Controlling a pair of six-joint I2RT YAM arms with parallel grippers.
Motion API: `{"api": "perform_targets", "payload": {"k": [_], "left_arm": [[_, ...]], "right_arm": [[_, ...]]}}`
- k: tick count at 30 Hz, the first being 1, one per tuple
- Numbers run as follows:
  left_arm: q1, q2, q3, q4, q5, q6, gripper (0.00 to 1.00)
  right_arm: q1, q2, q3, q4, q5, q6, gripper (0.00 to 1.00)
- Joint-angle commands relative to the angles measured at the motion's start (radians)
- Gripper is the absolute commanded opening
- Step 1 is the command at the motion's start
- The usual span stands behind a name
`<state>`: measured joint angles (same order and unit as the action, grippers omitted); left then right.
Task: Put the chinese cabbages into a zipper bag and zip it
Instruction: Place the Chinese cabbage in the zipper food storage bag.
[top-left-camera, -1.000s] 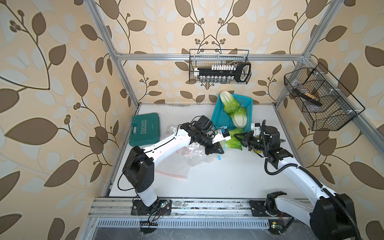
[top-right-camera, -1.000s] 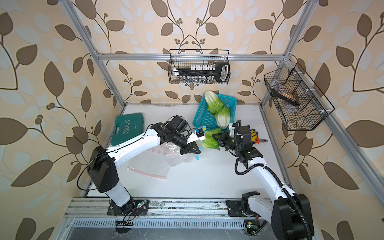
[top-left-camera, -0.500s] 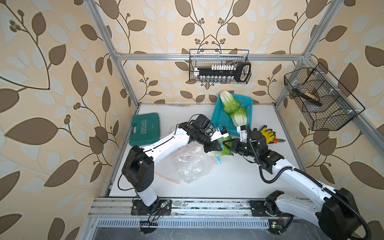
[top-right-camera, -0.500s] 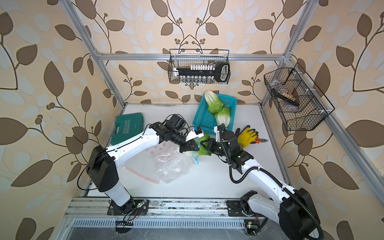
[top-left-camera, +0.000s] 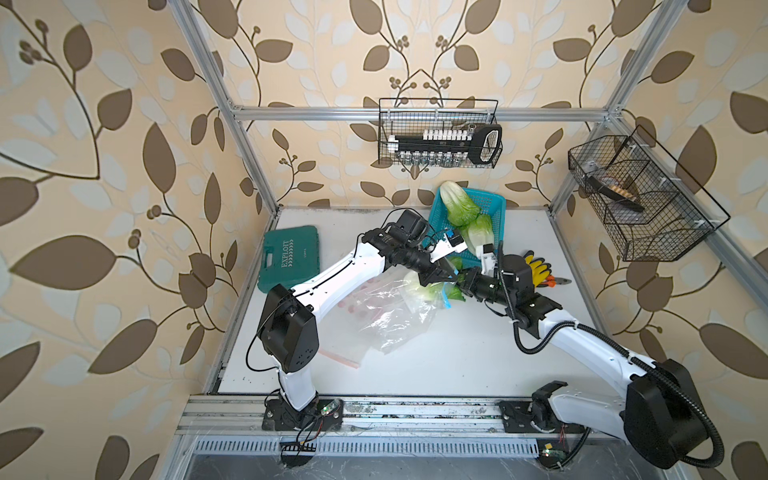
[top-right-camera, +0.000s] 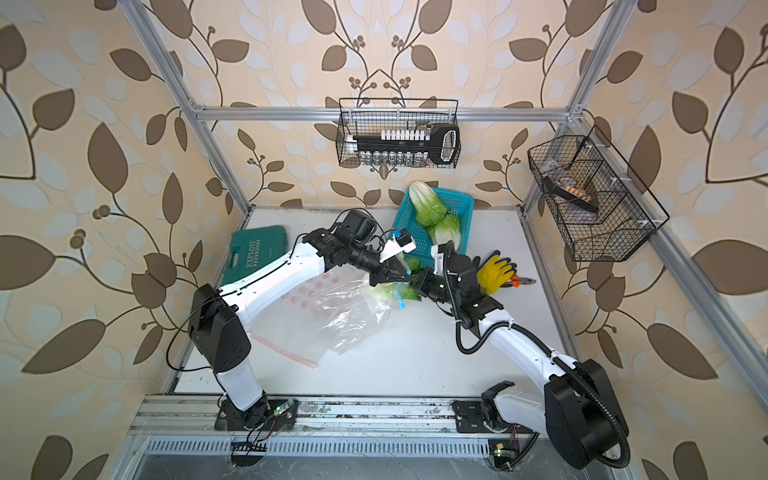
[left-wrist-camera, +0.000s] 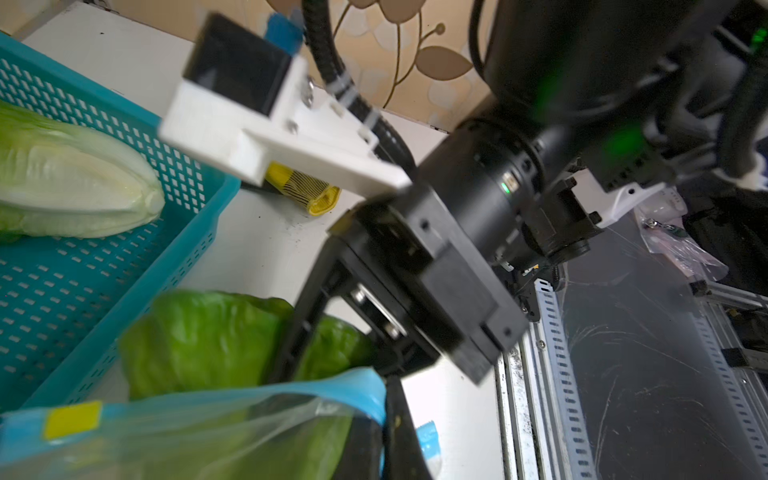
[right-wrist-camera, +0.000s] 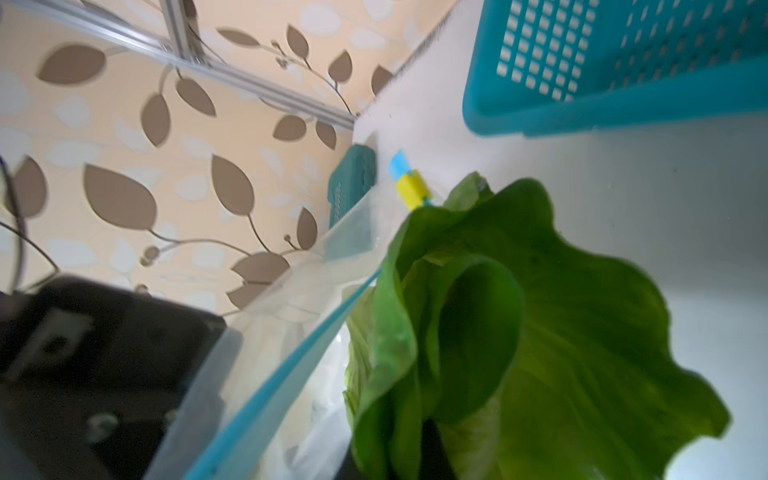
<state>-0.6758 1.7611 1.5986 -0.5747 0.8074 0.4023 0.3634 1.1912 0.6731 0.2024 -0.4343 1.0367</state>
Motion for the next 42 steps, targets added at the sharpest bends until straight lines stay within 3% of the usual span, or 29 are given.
{"api": "perform_targets", "payload": {"k": [1, 4, 8, 13, 20, 26, 34, 38, 42], "left_arm": [[-0.012, -0.084, -0.095, 0.054, 0.085, -0.032, 0.0], [-0.011, -0.106, -0.159, 0.099, 0.073, -0.046, 0.0], [-0.005, -0.105, -0.128, 0.159, 0.064, -0.084, 0.0], [0.016, -0.124, -0.164, 0.26, 0.083, -0.122, 0.0], [0.074, -0.135, -0.223, 0.346, 0.009, -0.191, 0.01], [0.13, -0.18, -0.353, 0.617, -0.052, -0.401, 0.0], [0.142, -0.166, -0.366, 0.717, -0.072, -0.518, 0.0], [0.141, -0.15, -0.346, 0.719, -0.086, -0.547, 0.0], [0.139, -0.138, -0.333, 0.724, -0.07, -0.566, 0.0]], "right_arm": [[-0.055, -0.043, 0.021, 0.1, -0.091, 0.116, 0.0], [-0.019, -0.033, 0.037, 0.133, -0.093, 0.164, 0.0], [0.108, 0.05, 0.01, 0.125, -0.001, 0.139, 0.0], [0.112, 0.103, 0.069, 0.006, 0.011, 0.045, 0.0], [0.107, 0.142, 0.218, -0.147, -0.173, -0.093, 0.39], [0.03, 0.14, 0.33, -0.381, -0.256, -0.265, 0.56], [0.02, 0.075, 0.44, -0.645, -0.1, -0.426, 0.66], [0.056, 0.001, 0.401, -0.71, 0.033, -0.41, 0.62], [0.12, 0.002, 0.352, -0.679, 0.09, -0.382, 0.58]]}}
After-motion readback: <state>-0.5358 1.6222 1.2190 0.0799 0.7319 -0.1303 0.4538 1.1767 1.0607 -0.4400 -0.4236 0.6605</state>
